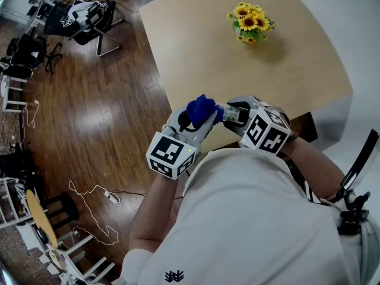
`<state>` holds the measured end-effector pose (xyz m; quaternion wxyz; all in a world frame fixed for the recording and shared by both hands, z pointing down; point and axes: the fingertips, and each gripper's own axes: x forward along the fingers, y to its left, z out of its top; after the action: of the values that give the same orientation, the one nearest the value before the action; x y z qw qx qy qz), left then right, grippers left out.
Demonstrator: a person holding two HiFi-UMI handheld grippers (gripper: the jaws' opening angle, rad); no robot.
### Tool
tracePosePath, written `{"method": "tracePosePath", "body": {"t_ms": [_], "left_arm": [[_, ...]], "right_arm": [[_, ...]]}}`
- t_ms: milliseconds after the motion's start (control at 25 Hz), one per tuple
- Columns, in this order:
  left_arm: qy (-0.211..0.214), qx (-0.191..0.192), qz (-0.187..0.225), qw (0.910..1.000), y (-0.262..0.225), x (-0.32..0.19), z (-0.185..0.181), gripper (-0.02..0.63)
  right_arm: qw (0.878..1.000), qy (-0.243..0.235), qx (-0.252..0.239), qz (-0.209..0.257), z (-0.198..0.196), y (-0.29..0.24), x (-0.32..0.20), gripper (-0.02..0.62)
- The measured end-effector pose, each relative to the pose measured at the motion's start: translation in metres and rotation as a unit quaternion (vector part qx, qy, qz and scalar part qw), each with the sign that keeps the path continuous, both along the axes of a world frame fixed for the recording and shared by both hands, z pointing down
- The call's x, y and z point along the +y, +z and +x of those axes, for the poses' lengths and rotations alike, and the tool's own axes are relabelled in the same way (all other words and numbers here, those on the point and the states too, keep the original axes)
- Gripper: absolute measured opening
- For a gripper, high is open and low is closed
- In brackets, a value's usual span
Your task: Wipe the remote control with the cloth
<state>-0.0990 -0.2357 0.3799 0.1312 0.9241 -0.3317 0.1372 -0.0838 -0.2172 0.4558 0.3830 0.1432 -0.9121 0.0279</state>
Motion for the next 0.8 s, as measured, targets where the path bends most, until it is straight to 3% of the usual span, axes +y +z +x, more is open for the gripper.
{"method": "tracePosePath", "body": {"t_ms": [360,560,800], "left_arm": [[-0.086,-0.005,-0.011,0.9962,0.006,-0.008,-0.052,0.146],[-0.109,-0.013,-0.023,0.9937,0.012,0.02,-0.057,0.146],[-0.143,-0.034,-0.05,0.9878,0.008,0.032,-0.056,0.146]], "right_arm": [[0.996,0.082,0.036,-0.021,0.057,0.056,-0.047,0.219],[0.987,0.145,0.05,-0.056,0.081,0.124,-0.078,0.219],[0.981,0.169,0.075,-0.056,0.086,0.181,-0.135,0.219]]}}
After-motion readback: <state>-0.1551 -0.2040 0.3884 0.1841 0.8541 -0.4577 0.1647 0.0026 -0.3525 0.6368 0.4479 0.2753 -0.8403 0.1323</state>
